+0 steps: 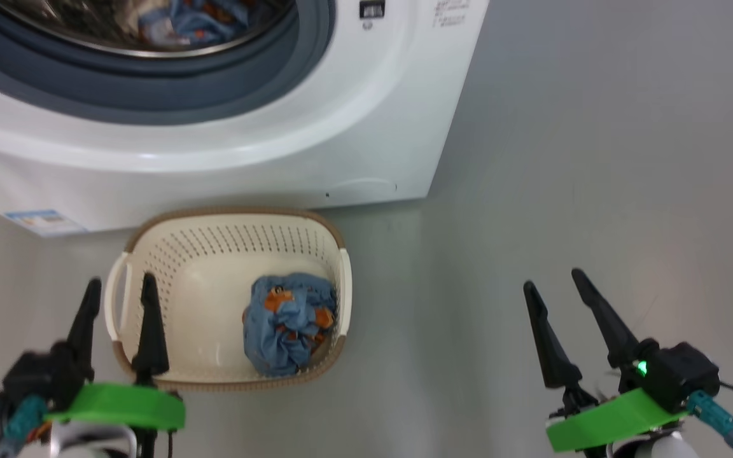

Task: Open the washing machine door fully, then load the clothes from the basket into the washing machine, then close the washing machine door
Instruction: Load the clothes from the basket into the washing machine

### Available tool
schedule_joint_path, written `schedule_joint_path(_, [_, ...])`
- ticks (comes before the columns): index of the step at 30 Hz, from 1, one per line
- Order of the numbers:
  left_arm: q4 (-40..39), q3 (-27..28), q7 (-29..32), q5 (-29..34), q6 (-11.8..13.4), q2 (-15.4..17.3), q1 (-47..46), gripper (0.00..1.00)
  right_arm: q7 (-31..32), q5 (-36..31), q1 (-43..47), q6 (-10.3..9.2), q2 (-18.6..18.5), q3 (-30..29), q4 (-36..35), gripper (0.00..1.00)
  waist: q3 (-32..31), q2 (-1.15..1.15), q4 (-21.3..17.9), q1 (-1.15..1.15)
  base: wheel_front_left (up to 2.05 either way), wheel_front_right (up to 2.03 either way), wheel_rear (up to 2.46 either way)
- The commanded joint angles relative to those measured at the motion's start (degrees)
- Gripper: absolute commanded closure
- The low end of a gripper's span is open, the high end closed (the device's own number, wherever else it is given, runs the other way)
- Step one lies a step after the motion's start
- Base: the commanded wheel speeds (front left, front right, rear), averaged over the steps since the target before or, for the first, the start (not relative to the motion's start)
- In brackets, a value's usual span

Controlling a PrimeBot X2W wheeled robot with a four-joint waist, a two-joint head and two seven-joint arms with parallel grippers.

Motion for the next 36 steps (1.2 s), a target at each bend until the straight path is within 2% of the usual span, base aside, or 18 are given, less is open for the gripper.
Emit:
schedule_joint_path(1, [0.3,1.5,0.2,-0.3,-0.5,1.1,-3.6,0.00,-0.3,0.9,-2.0,0.09,-0.1,1.7,-2.0,0.00,6.5,0.00,0.1,0.00,0.00,0.00,0.00])
schedule_joint_path(9, [10.8,-0.9,1.1,-1.4,-4.7,1.7,-16.9,0.00,-0.3,1.0,-5.4,0.09,-0.1,1.1,-4.5,0.00,17.1,0.00,-0.7,0.00,0.00,0.00,0.00])
schedule_joint_path(13, [18.6,-2.2,2.1,-1.8,-7.4,2.3,-23.9,0.00,-0.3,0.4,-6.8,0.09,-0.1,1.0,-4.9,0.00,22.3,0.00,-1.2,0.00,0.00,0.00,0.00])
schedule_joint_path(21, [35.0,-5.5,4.0,-3.5,-10.8,3.1,-35.2,0.00,-0.3,-0.1,-8.4,0.09,-0.1,0.5,-6.6,0.00,30.0,0.00,-2.4,0.00,0.00,0.00,0.00])
schedule_joint_path(28, [45.7,-10.7,5.6,-8.1,-11.6,2.4,-41.8,0.00,-0.3,-0.6,-9.1,0.09,-0.1,0.2,-8.2,0.00,34.5,0.00,-2.4,0.00,0.00,0.00,0.00])
schedule_joint_path(30, [46.6,-12.2,6.1,-8.9,-11.6,2.4,-42.5,0.00,-0.3,-0.6,-9.2,0.09,-0.1,0.2,-8.4,0.00,35.0,0.00,-2.4,0.00,0.00,0.00,0.00])
schedule_joint_path(36, [48.7,-19.8,9.5,-16.5,-11.6,2.7,-45.2,0.00,-0.3,-0.6,-10.1,0.09,-0.1,0.5,-8.6,0.00,37.1,0.00,-2.2,0.00,0.00,0.00,0.00])
